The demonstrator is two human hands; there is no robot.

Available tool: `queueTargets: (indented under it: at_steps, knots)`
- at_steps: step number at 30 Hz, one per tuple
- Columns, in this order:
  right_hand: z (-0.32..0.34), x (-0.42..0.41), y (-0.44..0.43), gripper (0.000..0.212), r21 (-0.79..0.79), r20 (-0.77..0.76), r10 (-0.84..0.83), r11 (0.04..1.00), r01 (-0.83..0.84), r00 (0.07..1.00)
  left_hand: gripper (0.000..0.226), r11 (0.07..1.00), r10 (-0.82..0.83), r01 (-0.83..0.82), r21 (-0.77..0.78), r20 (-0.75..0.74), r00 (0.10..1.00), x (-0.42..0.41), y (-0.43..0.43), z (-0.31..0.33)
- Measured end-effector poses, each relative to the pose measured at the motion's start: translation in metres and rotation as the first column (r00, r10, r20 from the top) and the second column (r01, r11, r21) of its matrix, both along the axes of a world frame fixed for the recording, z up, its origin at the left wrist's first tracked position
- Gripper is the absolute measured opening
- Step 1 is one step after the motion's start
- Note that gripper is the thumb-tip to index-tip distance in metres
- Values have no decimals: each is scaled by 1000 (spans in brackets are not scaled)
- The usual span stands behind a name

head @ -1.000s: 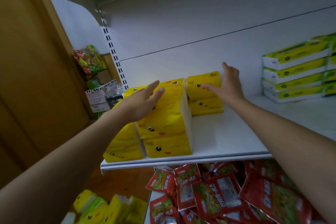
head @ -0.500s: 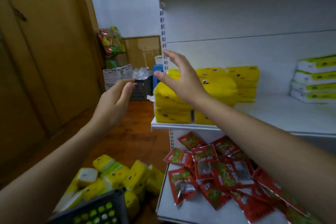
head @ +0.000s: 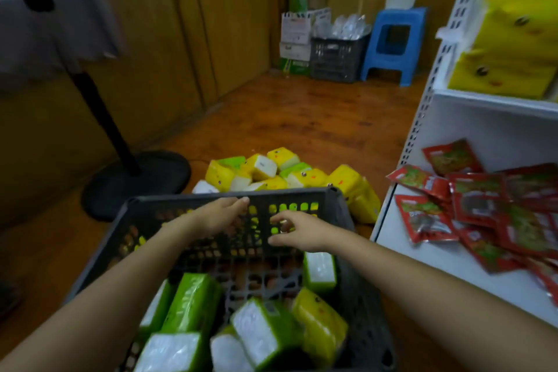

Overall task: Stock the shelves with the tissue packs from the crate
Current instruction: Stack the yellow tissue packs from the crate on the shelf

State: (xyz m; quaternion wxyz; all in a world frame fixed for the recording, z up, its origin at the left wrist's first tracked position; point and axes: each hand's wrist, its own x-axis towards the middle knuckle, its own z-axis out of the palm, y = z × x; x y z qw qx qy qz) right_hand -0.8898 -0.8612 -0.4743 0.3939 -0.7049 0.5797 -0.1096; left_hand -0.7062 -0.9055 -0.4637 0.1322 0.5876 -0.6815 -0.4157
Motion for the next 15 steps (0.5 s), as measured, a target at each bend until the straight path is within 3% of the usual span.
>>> queueTargets:
  at_steps: [3, 6, 7, 10, 15]
  knots:
    - [-36, 12, 5, 43, 180, -203, 107, 981, -70, 973, 50, 990, -20, 7, 142, 89, 996, 18, 4, -45]
    - [-70, 14, 16, 12, 262, -183, 101, 964, -51, 978, 50, 987, -92, 65, 146, 189, 978, 18, 18, -71]
    - [-76, 13, 22, 15, 277, -182, 97, 960, -43, 979, 51, 983, -144, 111, 148, 241, 960, 15, 24, -76]
    - [-85, 7, 35, 60, 295, -245, 79, 955, -3, 966, 54, 949, -291, 223, 224, 344, 893, -1, 35, -89]
    - [-93, 4, 45, 69, 331, -320, 102, 944, 10, 942, 48, 902, -421, 332, 275, 393, 817, -34, 36, -100]
